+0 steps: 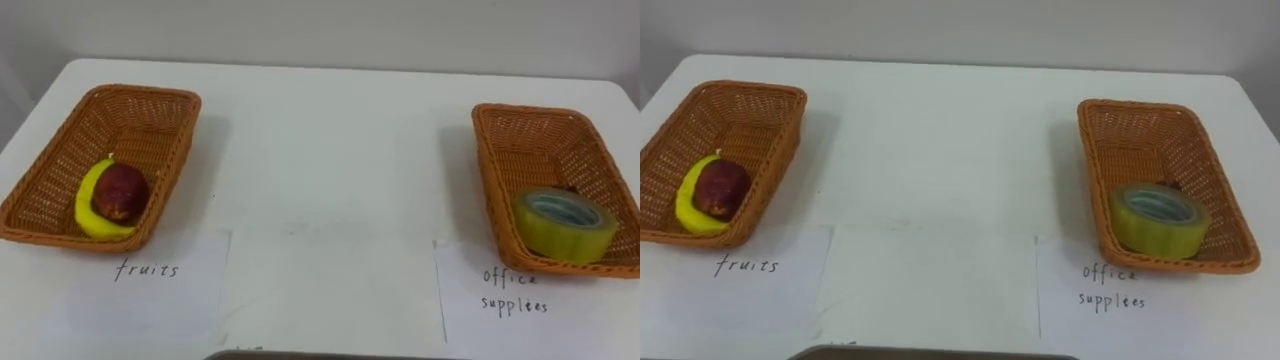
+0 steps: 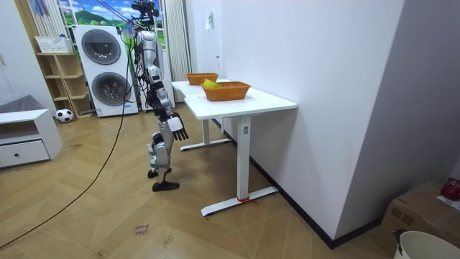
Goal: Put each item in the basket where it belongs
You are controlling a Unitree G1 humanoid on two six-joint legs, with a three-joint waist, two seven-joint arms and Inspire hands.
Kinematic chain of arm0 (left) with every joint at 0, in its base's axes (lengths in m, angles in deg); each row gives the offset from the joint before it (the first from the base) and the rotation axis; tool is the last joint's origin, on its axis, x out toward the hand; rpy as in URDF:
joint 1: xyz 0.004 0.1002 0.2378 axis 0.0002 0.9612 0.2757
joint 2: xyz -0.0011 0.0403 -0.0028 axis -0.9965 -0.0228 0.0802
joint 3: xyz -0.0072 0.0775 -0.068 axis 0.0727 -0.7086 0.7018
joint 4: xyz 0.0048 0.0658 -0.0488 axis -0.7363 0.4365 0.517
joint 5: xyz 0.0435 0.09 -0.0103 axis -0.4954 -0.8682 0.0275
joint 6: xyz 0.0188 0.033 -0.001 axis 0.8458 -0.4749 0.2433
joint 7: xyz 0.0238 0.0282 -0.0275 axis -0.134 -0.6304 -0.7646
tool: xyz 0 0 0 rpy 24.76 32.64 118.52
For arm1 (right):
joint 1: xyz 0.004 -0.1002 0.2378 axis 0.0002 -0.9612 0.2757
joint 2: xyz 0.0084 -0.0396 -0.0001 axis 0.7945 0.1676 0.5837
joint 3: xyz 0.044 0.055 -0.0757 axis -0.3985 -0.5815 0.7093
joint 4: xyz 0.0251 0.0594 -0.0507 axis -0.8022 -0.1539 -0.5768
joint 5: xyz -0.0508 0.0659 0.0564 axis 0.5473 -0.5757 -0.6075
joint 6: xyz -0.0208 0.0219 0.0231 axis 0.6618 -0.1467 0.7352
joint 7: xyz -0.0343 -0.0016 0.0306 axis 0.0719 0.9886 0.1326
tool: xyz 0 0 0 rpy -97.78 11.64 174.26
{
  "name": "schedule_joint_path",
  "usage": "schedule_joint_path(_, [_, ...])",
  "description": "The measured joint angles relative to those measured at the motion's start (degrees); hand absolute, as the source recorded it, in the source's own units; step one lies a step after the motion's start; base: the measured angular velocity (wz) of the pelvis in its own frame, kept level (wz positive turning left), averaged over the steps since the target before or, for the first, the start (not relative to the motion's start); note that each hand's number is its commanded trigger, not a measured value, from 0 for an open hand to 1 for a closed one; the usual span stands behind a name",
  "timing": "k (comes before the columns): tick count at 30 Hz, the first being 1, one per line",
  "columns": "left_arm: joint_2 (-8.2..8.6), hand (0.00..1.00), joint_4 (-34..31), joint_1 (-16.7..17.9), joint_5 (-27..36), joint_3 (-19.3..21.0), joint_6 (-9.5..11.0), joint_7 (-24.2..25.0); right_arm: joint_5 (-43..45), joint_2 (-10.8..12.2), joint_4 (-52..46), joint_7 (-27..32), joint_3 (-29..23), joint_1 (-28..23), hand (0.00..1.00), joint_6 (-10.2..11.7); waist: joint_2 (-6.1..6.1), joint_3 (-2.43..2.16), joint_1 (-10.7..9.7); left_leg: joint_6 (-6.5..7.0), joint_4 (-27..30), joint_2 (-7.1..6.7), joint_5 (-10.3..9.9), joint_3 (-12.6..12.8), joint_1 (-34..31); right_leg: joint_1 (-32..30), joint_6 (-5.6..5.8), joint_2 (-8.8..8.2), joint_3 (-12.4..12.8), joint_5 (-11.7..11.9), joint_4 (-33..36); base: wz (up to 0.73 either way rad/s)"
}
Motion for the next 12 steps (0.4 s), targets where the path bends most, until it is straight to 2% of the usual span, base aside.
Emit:
schedule_joint_path(5, [-0.41, 0.0, 0.0, 0.0, -0.3, -0.9, 1.2, -1.7, 0.1, 0.0, 0.1, 0.0, 0.1, -0.2, 0.0, 0.4, -0.33, 0.06, -0.1, 0.0, 0.0, 0.0, 0.0, 0.1, 0.0, -0.1, 0.0, 0.02, 0.1, 0.0, 0.0, 0.0])
schedule_joint_path(12, [-0.4, 0.0, 0.0, -0.2, -0.4, -1.2, 1.3, -2.2, 1.0, 0.0, 0.9, -1.2, 0.1, -0.2, 0.0, 1.3, -0.34, -0.01, -0.3, 0.0, 0.0, 0.01, 0.0, 0.0, 0.0, 0.2, 0.02, 0.01, 0.0, 0.0, 0.0, 0.0])
